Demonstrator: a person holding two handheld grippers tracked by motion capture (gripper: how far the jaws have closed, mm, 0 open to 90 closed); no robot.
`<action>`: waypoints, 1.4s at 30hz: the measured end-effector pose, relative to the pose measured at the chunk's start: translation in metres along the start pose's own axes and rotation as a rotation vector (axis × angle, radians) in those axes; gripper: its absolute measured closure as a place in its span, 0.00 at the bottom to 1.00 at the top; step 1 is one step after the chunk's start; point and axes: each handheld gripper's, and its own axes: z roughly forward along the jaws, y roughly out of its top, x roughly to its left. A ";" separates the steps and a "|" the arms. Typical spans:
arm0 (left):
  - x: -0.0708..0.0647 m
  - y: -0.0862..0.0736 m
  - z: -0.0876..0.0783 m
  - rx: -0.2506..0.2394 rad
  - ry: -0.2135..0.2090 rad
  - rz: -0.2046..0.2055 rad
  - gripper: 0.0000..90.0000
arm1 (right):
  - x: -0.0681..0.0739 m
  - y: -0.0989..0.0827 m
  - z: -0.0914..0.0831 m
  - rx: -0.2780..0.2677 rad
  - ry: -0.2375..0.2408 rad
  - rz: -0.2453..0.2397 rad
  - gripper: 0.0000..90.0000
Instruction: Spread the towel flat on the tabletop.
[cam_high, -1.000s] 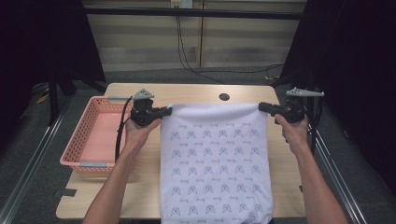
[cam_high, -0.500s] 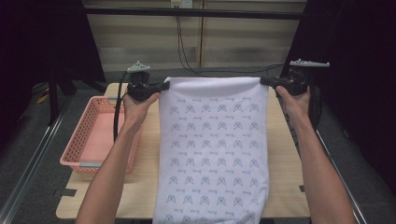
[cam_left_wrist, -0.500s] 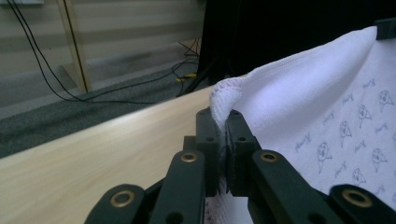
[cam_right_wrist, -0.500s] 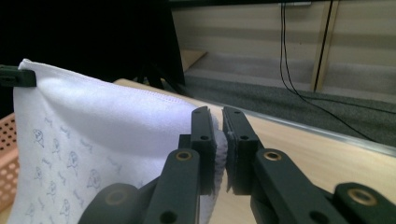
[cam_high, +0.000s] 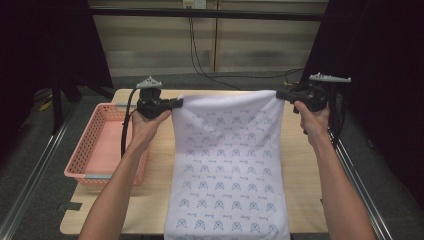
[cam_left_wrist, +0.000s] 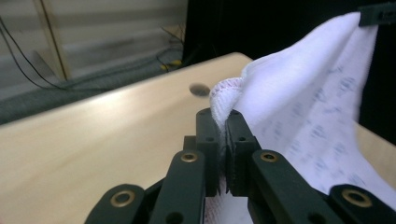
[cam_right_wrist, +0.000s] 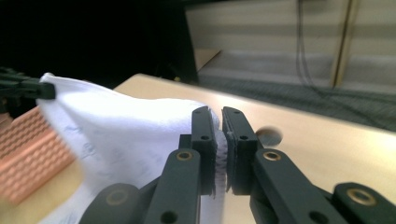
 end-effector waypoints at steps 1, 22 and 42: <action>-0.004 -0.007 -0.001 0.018 -0.009 0.009 0.96 | 0.002 -0.004 -0.002 0.007 0.010 0.002 0.93; -0.087 -0.145 -0.069 0.199 -0.151 -0.037 0.96 | 0.081 -0.170 -0.094 0.272 0.126 -0.049 0.93; -0.093 -0.190 -0.042 0.423 -0.166 -0.039 0.96 | 0.080 -0.220 -0.076 0.538 0.107 -0.112 0.94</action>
